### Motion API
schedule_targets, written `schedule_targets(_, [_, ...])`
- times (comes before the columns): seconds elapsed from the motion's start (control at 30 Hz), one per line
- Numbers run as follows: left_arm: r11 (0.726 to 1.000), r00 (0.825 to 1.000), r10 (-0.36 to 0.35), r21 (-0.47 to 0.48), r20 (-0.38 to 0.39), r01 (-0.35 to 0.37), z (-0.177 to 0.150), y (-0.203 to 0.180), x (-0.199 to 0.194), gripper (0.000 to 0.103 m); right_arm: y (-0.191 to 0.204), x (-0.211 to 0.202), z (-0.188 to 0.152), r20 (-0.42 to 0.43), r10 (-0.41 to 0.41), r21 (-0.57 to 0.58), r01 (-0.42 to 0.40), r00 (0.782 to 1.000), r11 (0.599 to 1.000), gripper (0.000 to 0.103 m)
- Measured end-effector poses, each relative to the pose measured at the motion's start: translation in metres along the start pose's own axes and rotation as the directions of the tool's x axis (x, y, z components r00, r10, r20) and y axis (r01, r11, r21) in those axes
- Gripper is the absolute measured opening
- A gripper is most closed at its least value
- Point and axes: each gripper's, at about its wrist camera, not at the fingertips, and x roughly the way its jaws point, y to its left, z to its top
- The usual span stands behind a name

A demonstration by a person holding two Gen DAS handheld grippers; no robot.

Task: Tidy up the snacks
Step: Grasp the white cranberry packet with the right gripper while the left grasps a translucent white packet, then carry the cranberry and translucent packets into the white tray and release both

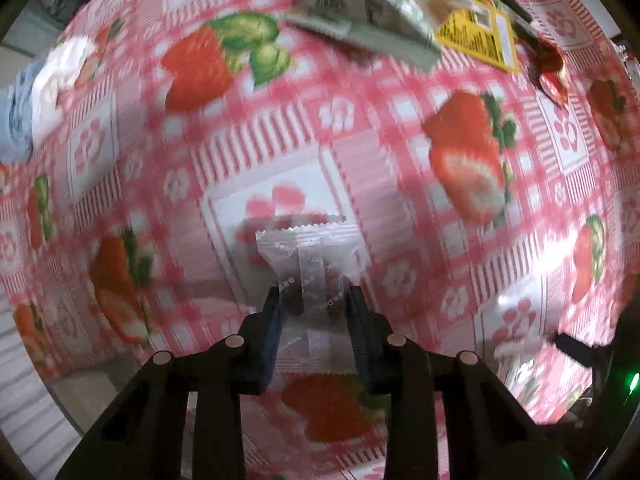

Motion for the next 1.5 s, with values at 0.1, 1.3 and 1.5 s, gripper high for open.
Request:
schedule_targets(0.1, [0.999,1.0,-0.009,-0.037,-0.014,0.008,-0.029,0.004,0.004,0.035,0.001,0.0,-0.001,0.005,-0.002,-0.001,0.002,1.0,1.0,0.103])
schedule_targets(1.3, [0.989,0.998,-0.051,-0.14,-0.044,0.045,-0.127,0.006,0.011,0.033,0.027,-0.009,-0.06,-0.001,0.017,-0.137,-0.017,1.0,0.99,0.043])
schedule_targets(1.5, [0.989,0.996,-0.077,-0.128,-0.039,0.071,-0.151,0.006,0.001,0.032,0.024,-0.015,-0.086,-0.004,0.049,-0.141,-0.049,0.999,0.989,0.043])
